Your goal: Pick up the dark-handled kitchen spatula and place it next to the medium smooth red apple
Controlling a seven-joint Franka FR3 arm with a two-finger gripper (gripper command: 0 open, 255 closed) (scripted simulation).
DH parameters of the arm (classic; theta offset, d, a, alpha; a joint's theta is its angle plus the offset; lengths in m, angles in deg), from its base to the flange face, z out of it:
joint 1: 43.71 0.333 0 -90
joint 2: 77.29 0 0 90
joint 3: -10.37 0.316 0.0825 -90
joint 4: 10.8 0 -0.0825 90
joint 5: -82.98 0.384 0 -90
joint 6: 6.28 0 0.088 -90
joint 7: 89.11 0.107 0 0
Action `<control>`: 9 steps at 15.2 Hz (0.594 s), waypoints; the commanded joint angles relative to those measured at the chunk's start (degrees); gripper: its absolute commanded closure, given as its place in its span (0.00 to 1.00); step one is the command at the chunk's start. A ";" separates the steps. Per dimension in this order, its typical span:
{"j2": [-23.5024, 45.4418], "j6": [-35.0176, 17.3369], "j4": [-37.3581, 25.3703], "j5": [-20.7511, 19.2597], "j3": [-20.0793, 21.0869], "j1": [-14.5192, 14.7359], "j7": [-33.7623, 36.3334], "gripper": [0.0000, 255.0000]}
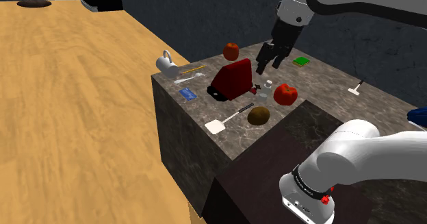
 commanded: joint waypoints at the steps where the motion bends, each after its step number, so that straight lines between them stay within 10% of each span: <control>1: 0.00 0.00 0.00 0.00 0.00 0.00 0.00 0.00; 9: 0.98 -14.32 12.15 7.80 15.68 -10.67 41.12 0.00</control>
